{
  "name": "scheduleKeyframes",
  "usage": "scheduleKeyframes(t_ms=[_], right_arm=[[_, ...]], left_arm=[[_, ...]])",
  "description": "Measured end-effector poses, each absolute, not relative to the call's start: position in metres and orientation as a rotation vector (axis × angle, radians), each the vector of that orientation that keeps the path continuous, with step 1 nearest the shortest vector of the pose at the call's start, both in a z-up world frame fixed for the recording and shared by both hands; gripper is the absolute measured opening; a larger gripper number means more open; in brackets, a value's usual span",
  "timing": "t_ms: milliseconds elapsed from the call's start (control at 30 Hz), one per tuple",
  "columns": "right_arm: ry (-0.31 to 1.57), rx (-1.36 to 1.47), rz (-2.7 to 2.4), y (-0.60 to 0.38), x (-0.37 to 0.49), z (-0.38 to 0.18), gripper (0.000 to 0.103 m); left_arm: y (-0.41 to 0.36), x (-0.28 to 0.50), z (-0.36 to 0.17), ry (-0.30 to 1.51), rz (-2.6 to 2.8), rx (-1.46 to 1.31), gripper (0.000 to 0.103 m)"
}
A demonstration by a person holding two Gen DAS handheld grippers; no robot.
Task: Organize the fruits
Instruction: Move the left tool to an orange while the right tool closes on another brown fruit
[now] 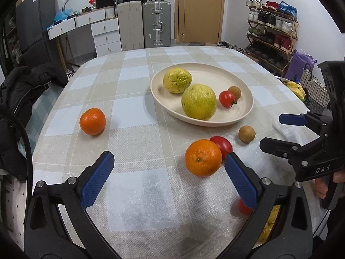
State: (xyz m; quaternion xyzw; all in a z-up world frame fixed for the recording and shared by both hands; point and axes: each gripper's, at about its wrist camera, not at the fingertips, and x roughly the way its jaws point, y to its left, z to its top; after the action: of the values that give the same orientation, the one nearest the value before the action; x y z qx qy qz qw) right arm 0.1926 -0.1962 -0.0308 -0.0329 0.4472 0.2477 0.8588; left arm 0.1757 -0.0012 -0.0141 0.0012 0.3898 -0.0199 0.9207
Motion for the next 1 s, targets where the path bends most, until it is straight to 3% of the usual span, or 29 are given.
scheduleKeyframes(t_ms=[467, 567, 667, 1000], right_arm=[[0.933, -0.124, 0.522, -0.183, 0.187, -0.035, 0.101], [0.932, -0.146, 0.534, -0.178, 0.184, -0.035, 0.095], [0.956, -0.127, 0.560, -0.175, 0.186, -0.038, 0.080], [0.948, -0.182, 0.601, -0.161, 0.185, -0.038, 0.061]], left_arm=[[-0.001, 0.184, -0.028, 0.840, -0.046, 0.004, 0.102], [-0.001, 0.185, -0.030, 0.846, -0.045, 0.004, 0.102], [0.000, 0.185, -0.030, 0.847, -0.049, 0.006, 0.102], [0.000, 0.185, -0.032, 0.850, -0.062, 0.003, 0.102]])
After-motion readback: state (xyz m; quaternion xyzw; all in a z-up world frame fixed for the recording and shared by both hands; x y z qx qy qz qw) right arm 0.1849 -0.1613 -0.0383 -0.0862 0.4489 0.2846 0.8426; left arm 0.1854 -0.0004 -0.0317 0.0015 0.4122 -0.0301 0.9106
